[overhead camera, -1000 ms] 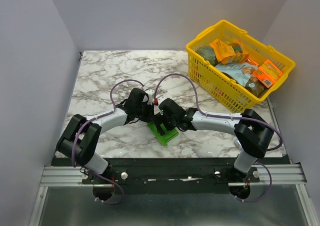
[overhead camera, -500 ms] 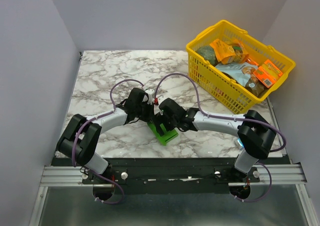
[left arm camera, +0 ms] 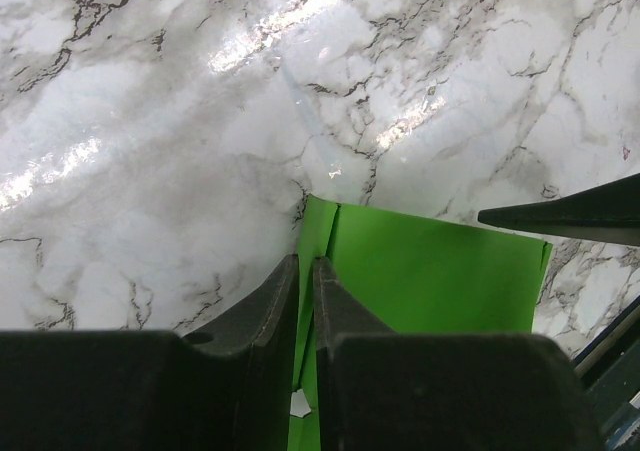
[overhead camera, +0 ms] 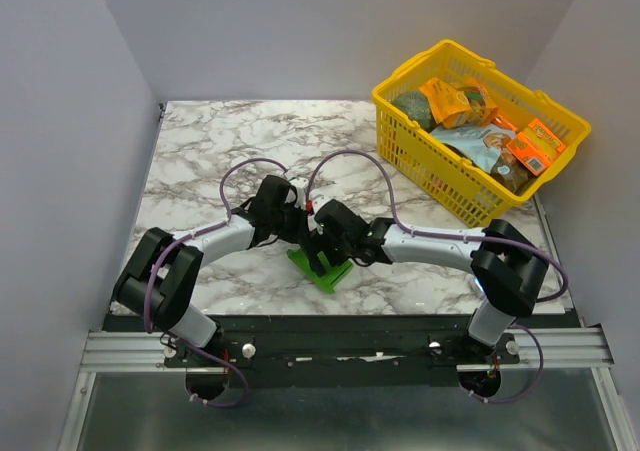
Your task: Fold the paper box
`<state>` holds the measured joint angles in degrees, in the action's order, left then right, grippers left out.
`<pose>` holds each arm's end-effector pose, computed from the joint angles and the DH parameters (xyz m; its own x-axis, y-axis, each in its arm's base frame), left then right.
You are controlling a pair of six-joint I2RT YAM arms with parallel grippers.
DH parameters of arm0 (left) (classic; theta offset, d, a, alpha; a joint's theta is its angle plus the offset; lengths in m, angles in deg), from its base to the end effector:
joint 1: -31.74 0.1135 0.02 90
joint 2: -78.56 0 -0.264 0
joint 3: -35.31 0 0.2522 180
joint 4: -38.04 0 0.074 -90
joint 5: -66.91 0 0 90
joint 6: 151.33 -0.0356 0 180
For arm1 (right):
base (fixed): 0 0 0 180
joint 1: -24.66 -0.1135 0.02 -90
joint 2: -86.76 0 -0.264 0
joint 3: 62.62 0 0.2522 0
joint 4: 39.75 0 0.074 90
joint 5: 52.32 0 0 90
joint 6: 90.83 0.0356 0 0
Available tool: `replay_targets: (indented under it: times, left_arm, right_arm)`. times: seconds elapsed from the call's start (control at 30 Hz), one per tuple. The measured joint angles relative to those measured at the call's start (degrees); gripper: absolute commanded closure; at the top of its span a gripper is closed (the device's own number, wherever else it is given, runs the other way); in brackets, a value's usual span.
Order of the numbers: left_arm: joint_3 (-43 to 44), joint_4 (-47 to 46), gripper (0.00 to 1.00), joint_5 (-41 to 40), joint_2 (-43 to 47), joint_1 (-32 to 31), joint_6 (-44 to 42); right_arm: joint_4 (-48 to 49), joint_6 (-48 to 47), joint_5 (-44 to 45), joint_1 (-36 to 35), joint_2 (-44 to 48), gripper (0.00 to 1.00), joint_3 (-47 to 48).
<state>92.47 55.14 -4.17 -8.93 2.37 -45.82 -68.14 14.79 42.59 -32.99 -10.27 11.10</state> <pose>0.2549 -0.1567 0.1706 -0.7936 0.1564 -0.5880 0.4596 0.7873 -0.4110 0.1908 0.2955 0.1898 -0.6234 -0.4829 -0.6150 -0.6702 0.7351 0.1022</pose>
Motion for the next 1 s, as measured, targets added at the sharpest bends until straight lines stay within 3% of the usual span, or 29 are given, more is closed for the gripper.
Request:
replay_targets:
  times: [0.17, 0.23, 0.37, 0.6, 0.73, 1.0]
  left_arm:
    - [0.0, 0.0, 0.76, 0.0, 0.0, 0.0, 0.5]
    - [0.0, 0.0, 0.69, 0.0, 0.0, 0.0, 0.8]
    - [0.0, 0.0, 0.42, -0.2, 0.6, 0.1, 2.3]
    - [-0.3, 1.7, 0.27, -1.8, 5.5, 1.9, 5.2]
    - [-3.6, 0.5, 0.27, -1.9, 10.1, 2.4, 7.0]
    - [-11.7, -6.7, 0.49, 2.5, 8.8, 2.5, 11.6]
  right_arm:
    - [0.2, 0.1, -0.3, 0.0, -1.0, 0.0, 0.0]
    - [0.2, 0.3, -0.3, 0.0, -1.6, 0.0, 0.0]
    - [0.2, 0.7, -0.3, 0.0, -1.9, 0.02, 0.0]
    - [0.4, 0.9, -0.3, -0.1, -1.9, 0.02, 0.0]
    - [0.6, 0.8, -0.5, -0.2, -1.9, 0.02, 0.0]
    - [1.2, 0.8, -0.6, -0.2, -1.9, 0.02, 0.0]
